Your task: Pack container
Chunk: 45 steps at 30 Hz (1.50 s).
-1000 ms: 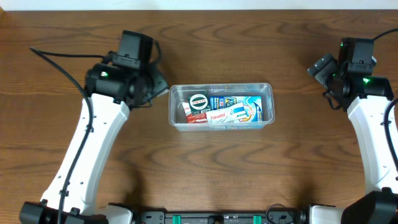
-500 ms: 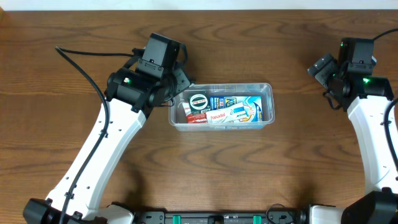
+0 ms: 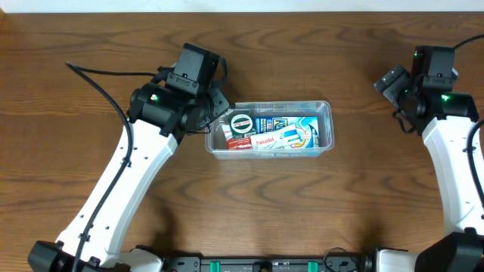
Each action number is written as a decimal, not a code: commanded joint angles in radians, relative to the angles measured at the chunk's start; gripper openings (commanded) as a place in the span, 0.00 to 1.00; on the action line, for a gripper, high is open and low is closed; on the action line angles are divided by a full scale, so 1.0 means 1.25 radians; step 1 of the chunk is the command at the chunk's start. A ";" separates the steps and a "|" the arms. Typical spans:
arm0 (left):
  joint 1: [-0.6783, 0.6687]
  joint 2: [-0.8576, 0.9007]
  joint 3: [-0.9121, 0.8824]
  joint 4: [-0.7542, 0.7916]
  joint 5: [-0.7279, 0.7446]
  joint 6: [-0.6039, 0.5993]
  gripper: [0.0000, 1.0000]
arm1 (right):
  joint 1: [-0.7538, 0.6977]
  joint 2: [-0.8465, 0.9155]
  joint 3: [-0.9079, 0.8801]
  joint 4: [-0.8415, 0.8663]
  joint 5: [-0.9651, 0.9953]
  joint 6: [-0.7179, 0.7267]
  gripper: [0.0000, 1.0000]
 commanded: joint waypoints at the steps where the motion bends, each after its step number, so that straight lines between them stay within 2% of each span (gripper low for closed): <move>1: -0.001 -0.003 0.018 0.002 -0.004 -0.029 0.06 | -0.002 0.004 0.000 -0.002 0.003 0.009 0.99; 3: -0.001 -0.003 0.018 0.005 -0.004 -0.051 0.06 | -0.002 0.004 0.000 -0.002 0.003 0.009 0.99; 4: -0.001 -0.003 0.018 0.005 -0.004 -0.069 0.12 | -0.002 0.004 0.000 -0.002 0.003 0.009 0.99; 5: -0.001 -0.003 0.018 0.005 -0.004 -0.090 0.26 | -0.002 0.004 0.000 -0.002 0.003 0.009 0.99; 6: -0.001 -0.003 0.017 0.005 -0.004 -0.108 0.35 | -0.002 0.004 0.000 -0.002 0.003 0.009 0.99; 8: -0.001 -0.002 0.017 0.005 -0.004 -0.136 0.42 | -0.002 0.004 0.000 -0.002 0.003 0.009 0.99; 14: -0.001 0.009 0.017 0.005 -0.005 -0.208 0.41 | -0.002 0.004 0.000 -0.002 0.003 0.009 0.99; 17: -0.001 0.020 0.017 0.004 -0.019 -0.257 0.36 | -0.002 0.004 0.000 -0.002 0.003 0.009 0.99; 21: -0.001 0.045 0.017 0.004 -0.031 -0.301 0.34 | -0.002 0.004 0.000 -0.002 0.003 0.009 0.99; 34: -0.001 0.099 0.017 0.004 -0.031 -0.315 0.35 | -0.002 0.004 0.000 -0.002 0.003 0.009 0.99; 36: -0.001 0.099 0.017 0.004 -0.031 -0.315 0.56 | -0.002 0.004 0.000 -0.002 0.003 0.009 0.99; 37: -0.001 0.099 0.017 0.004 -0.031 -0.315 0.71 | -0.002 0.004 0.000 -0.002 0.003 0.009 0.99; 39: -0.001 0.099 0.017 0.000 -0.031 -0.315 0.96 | -0.002 0.004 0.000 -0.002 0.003 0.009 0.99; 40: -0.001 0.099 0.017 -0.002 -0.031 -0.315 0.98 | -0.002 0.004 0.000 -0.002 0.003 0.009 0.99; 45: 0.000 0.099 0.017 -0.013 -0.032 -0.292 0.98 | -0.002 0.004 0.000 -0.002 0.003 0.009 0.99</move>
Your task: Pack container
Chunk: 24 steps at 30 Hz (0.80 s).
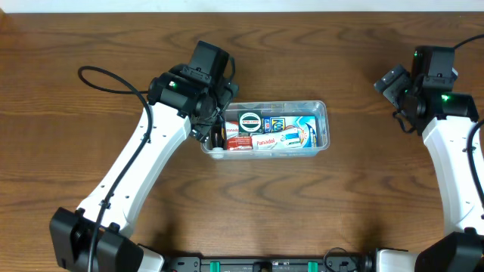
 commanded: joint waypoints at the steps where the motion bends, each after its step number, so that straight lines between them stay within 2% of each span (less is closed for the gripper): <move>1: 0.001 0.003 0.017 -0.023 -0.013 0.039 0.98 | -0.002 0.004 0.000 -0.001 0.003 0.009 0.99; 6: 0.001 0.004 0.017 -0.044 -0.013 0.085 0.98 | -0.002 0.004 0.000 -0.001 0.003 0.009 0.99; 9: 0.017 0.004 0.017 -0.068 -0.065 0.150 0.98 | -0.002 0.004 0.000 -0.001 0.003 0.009 0.99; 15: 0.083 -0.002 0.017 -0.172 -0.154 0.183 0.98 | -0.002 0.004 0.000 -0.001 0.003 0.009 0.99; 21: 0.176 -0.027 0.017 -0.185 -0.216 0.342 0.98 | -0.002 0.004 0.000 -0.001 0.003 0.009 0.99; 24: 0.207 -0.069 0.017 -0.146 -0.287 0.437 0.98 | -0.002 0.004 0.000 -0.001 0.003 0.009 0.99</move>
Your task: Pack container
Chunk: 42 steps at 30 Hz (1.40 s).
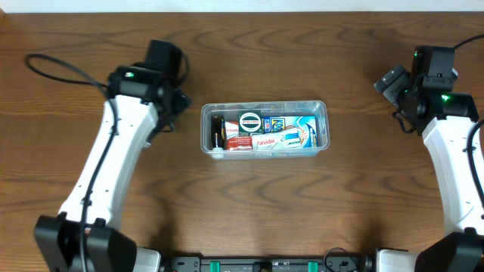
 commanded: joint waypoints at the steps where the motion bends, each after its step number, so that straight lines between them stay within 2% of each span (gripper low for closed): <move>1: 0.032 -0.070 0.017 0.045 -0.107 0.188 0.98 | -0.002 0.004 0.000 -0.002 0.003 0.009 0.99; 4: 0.061 -0.120 0.017 0.145 -0.110 0.360 0.98 | -0.002 0.004 0.000 -0.002 0.003 0.009 0.99; 7: 0.086 -0.175 0.017 0.223 -0.107 0.489 0.98 | -0.002 0.004 0.000 -0.002 0.003 0.009 0.99; 12: 0.115 -0.272 0.006 0.291 -0.095 0.613 0.98 | -0.002 0.004 0.000 -0.002 0.003 0.009 0.99; 17: 0.165 -0.378 -0.070 0.394 0.007 0.728 0.98 | -0.002 0.004 0.000 -0.002 0.003 0.009 0.99; 26: 0.237 -0.597 -0.351 0.565 0.143 0.735 0.98 | -0.002 0.004 0.000 -0.002 0.003 0.009 0.99; 36: 0.240 -0.930 -0.830 0.910 0.185 0.735 0.98 | -0.002 0.004 0.000 -0.002 0.003 0.009 0.99; 42: 0.240 -1.087 -0.980 0.951 0.187 0.734 0.98 | -0.002 0.004 0.000 -0.002 0.003 0.009 0.99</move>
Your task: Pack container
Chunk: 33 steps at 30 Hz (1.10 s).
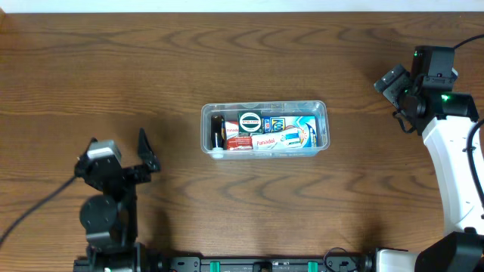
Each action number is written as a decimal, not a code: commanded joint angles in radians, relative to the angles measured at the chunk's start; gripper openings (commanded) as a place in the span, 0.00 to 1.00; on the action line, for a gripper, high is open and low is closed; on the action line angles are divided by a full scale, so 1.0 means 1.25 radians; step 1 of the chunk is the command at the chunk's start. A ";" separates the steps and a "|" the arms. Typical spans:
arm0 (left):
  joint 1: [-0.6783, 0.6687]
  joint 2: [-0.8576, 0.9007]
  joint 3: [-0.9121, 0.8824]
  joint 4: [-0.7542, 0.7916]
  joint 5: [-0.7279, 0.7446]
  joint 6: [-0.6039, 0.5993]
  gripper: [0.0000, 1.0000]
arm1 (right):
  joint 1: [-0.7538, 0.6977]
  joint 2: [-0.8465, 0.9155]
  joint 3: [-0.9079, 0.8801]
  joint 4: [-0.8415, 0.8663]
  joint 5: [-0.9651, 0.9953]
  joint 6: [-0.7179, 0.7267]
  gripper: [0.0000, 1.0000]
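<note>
A clear plastic container lies across the middle of the table. Inside it, a dark bottle stands at the left end. Beside that are a round black-and-white tin, a red-and-white Panadol box and blue-and-white packets. My left gripper is folded back near the front left edge, well away from the container, its fingers spread and holding nothing. My right gripper hangs at the far right; how its fingers stand does not show from above.
Brown wooden tabletop all around the container. The white right arm runs along the right edge. A black cable trails from the left arm at the front left.
My left arm has pulled back from beside the container's left end to a folded pose at the front left of the table. The container, its contents and the right arm are unchanged.
First my left gripper was over the container's left end. Then it was down in that end, where a dark bottle showed. After that it was clear to the left with the bottle left in the container, and now it is folded away.
</note>
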 commanded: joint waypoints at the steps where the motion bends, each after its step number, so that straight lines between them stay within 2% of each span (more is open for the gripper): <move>1: 0.004 -0.071 -0.052 0.009 0.012 0.003 0.98 | -0.002 0.004 0.001 -0.002 0.003 0.009 0.99; 10: 0.002 -0.184 -0.164 0.009 0.012 -0.066 0.98 | -0.002 0.004 0.001 -0.002 0.003 0.009 0.99; 20: 0.002 -0.236 -0.242 -0.031 0.002 -0.064 0.98 | -0.002 0.004 0.001 -0.002 0.003 0.009 0.99; 25: 0.000 -0.240 -0.242 -0.060 -0.005 -0.007 0.98 | -0.002 0.004 0.001 -0.002 0.004 0.009 0.99; 33: 0.000 -0.237 -0.242 -0.060 -0.007 -0.007 0.98 | -0.002 0.004 0.001 -0.002 0.004 0.009 0.99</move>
